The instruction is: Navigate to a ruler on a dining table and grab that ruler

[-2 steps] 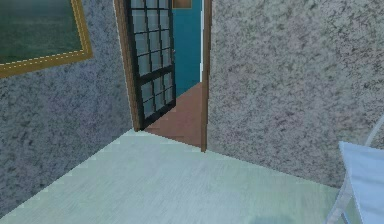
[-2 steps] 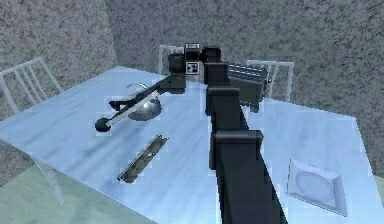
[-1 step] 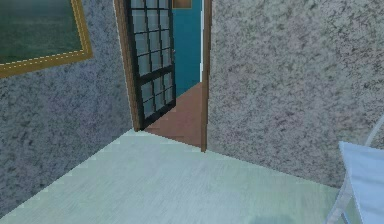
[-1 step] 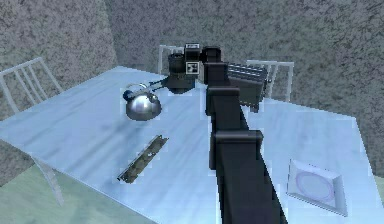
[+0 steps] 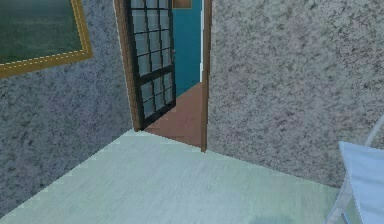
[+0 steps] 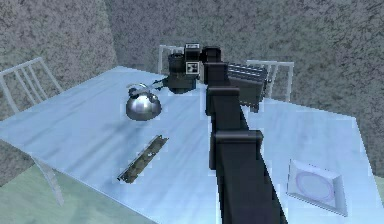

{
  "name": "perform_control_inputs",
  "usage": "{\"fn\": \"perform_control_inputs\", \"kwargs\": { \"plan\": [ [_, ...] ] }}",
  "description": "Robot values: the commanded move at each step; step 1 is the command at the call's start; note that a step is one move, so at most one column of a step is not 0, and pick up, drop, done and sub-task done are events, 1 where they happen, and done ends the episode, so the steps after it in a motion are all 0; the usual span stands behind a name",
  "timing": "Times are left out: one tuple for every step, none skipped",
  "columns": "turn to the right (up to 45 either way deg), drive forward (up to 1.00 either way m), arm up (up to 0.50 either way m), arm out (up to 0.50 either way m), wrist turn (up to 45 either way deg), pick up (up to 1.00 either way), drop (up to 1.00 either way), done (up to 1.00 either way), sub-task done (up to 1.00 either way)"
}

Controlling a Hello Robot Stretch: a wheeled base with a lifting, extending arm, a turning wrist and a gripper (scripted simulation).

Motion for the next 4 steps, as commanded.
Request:
{"fn": "perform_control_inputs", "kwargs": {
  "plan": [
    [0.0,0.0,-0.3,0.0,0.0,0.0,0.0,0.0,0.0],
    [0.0,0.0,0.0,0.0,0.0,1.0,0.0,0.0,0.0],
    [0.0,0.0,0.1,0.0,0.0,0.0,0.0,0.0,0.0],
    [0.0,0.0,0.0,0.0,0.0,0.0,0.0,1.0,0.0]
  ]
}}
